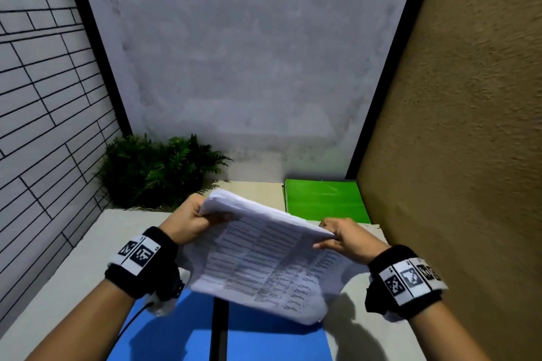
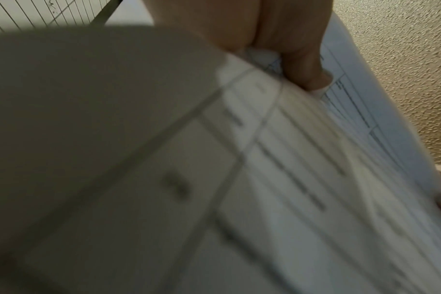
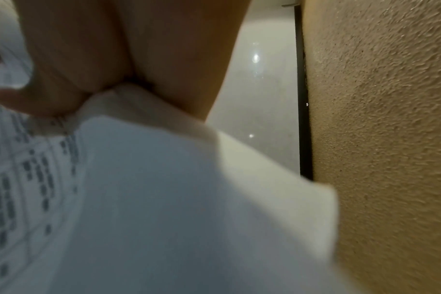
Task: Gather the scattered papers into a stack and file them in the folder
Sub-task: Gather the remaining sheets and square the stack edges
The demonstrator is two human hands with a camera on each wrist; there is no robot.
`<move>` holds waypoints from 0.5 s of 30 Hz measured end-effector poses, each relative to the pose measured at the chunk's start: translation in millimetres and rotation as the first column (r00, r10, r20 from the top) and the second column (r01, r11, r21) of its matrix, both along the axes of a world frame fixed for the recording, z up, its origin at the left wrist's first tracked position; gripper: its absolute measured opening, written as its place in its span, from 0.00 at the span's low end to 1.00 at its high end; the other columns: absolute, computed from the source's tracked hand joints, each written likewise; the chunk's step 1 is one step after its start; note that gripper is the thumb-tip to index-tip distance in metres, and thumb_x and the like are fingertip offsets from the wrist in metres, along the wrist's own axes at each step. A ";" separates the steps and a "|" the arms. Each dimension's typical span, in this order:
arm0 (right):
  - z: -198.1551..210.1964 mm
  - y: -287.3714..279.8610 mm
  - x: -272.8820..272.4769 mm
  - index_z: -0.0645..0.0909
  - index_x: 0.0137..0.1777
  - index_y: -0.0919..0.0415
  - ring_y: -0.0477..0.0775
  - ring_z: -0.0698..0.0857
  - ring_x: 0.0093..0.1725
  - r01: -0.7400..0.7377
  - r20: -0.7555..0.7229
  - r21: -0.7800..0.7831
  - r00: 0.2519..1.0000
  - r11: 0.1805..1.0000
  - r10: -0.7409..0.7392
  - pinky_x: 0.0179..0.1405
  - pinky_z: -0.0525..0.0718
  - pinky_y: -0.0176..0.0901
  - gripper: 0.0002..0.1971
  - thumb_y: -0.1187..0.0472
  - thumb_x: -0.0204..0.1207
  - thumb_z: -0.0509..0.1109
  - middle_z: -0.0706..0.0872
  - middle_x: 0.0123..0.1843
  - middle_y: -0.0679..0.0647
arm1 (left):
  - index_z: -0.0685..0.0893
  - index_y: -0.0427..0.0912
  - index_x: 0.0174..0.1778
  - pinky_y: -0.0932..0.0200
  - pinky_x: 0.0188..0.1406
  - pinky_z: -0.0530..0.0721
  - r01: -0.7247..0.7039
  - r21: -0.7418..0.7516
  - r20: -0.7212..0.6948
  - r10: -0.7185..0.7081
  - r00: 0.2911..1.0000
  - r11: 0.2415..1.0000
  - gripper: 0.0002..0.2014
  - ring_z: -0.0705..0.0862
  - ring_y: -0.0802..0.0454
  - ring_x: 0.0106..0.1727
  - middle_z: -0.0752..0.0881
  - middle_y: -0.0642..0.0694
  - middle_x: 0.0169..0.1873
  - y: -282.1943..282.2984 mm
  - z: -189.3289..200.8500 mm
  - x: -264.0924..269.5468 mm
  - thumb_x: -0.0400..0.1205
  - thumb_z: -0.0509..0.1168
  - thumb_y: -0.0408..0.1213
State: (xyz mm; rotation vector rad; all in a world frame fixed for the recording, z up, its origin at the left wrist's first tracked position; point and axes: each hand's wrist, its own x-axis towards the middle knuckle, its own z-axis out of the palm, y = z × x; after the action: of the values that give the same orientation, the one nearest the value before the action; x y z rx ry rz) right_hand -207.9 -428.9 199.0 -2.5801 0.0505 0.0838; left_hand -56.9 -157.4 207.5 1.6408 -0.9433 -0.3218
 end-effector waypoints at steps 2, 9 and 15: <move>-8.3 -4.2 1.0 0.84 0.36 0.60 0.29 0.79 0.29 0.003 -0.041 0.001 0.999 1.000 -0.002 0.28 0.68 0.24 0.18 0.43 0.66 0.70 0.78 0.24 0.35 | 0.90 0.60 0.33 0.71 0.41 0.83 -0.006 0.030 0.015 0.005 1.000 1.000 0.06 0.85 0.67 0.37 0.90 0.65 0.31 3.3 -0.9 0.8 0.68 0.75 0.41; -37.9 -29.9 -16.3 0.86 0.44 0.64 0.31 0.79 0.43 0.037 -0.027 0.025 0.999 0.999 -0.037 0.32 0.68 0.19 0.13 0.53 0.75 0.69 0.82 0.32 0.41 | 0.90 0.62 0.34 0.73 0.43 0.83 -0.031 0.040 -0.012 0.032 0.999 0.999 0.07 0.86 0.70 0.38 0.90 0.67 0.33 16.5 -3.9 4.6 0.63 0.70 0.46; -40.7 -40.6 -31.3 0.82 0.20 0.52 0.31 0.75 0.24 0.223 0.057 0.412 0.961 0.884 -0.269 0.26 0.69 0.23 0.20 0.68 0.73 0.70 0.79 0.19 0.39 | 0.91 0.59 0.33 0.72 0.38 0.83 -0.071 -0.039 -0.089 0.068 0.994 0.997 0.11 0.87 0.66 0.36 0.91 0.61 0.31 19.6 -13.7 5.8 0.57 0.78 0.54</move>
State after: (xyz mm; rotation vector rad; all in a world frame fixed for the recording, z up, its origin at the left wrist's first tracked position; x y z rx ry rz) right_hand -239.2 -469.6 158.4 -2.1403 0.2900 -0.1348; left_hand -51.1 -137.8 193.8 1.6043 -0.8204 -0.3213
